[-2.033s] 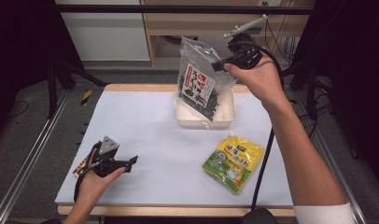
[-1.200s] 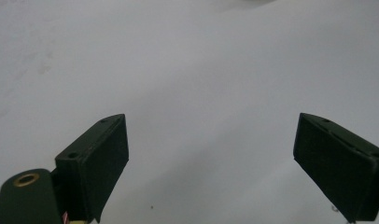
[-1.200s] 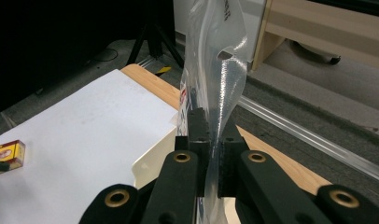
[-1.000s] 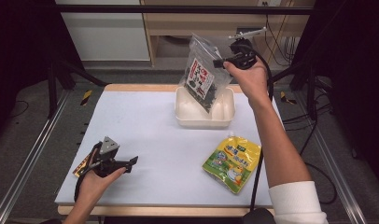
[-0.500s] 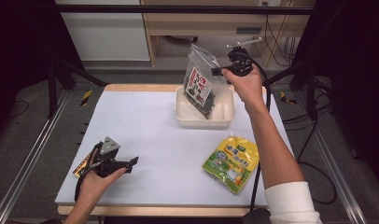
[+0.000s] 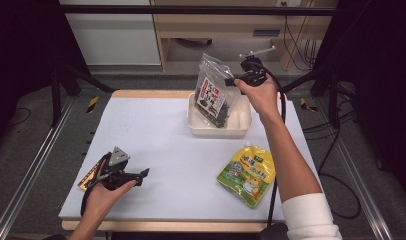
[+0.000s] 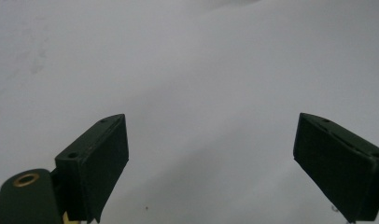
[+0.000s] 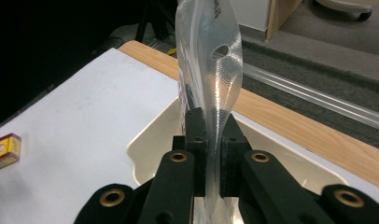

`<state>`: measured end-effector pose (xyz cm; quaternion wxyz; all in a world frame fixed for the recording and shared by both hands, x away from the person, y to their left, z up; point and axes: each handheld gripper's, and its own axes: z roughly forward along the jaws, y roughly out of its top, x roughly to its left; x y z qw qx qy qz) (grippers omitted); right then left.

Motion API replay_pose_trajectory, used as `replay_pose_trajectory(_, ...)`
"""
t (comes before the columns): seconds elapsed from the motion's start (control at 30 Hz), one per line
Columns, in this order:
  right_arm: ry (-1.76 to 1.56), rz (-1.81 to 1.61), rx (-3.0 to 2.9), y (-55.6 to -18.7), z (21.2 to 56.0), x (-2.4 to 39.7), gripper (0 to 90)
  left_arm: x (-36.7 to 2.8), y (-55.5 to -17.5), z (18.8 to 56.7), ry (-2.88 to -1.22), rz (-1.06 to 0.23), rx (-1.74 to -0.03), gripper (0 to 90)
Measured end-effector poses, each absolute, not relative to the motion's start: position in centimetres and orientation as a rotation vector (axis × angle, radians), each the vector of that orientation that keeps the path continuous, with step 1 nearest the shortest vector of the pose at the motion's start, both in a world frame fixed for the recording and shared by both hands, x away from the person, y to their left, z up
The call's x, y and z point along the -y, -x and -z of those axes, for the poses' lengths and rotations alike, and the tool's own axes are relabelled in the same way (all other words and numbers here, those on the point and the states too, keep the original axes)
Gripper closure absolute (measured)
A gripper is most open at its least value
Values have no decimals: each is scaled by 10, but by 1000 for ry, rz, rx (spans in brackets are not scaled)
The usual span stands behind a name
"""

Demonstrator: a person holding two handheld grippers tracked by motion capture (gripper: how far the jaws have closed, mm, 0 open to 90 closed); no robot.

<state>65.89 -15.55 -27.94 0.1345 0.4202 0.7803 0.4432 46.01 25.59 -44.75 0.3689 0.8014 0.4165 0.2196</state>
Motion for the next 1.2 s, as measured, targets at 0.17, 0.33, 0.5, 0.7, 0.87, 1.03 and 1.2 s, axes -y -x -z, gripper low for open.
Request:
replay_pose_trajectory(0.17,-1199,-1280,-2258,-658,279,157,789,-255,-460,448,-2059,-566,-1066,102)
replay_pose_trajectory(0.33,-1182,-1269,-2259,-656,279,156,684,-256,-460,448,-2055,-567,-1067,101)
replay_pose_trajectory(0.5,-1164,-1253,-2260,-651,277,155,576,-256,-460,447,-2066,-568,-1064,101)
replay_pose_trajectory(0.7,-1137,-1296,-2244,-640,271,156,497,-257,-460,447,-2065,-571,-1065,102)
replay_pose_trajectory(0.87,-1115,-1348,-2236,-624,266,161,406,-257,-460,447,-2065,-572,-1066,102)
replay_pose_trajectory(1.03,-1071,-1363,-2193,-614,260,163,341,-257,-461,448,-2068,-575,-1067,101)
replay_pose_trajectory(1.2,-1058,-1364,-2142,-601,254,171,251,-258,-461,447,-2060,-580,-1069,101)
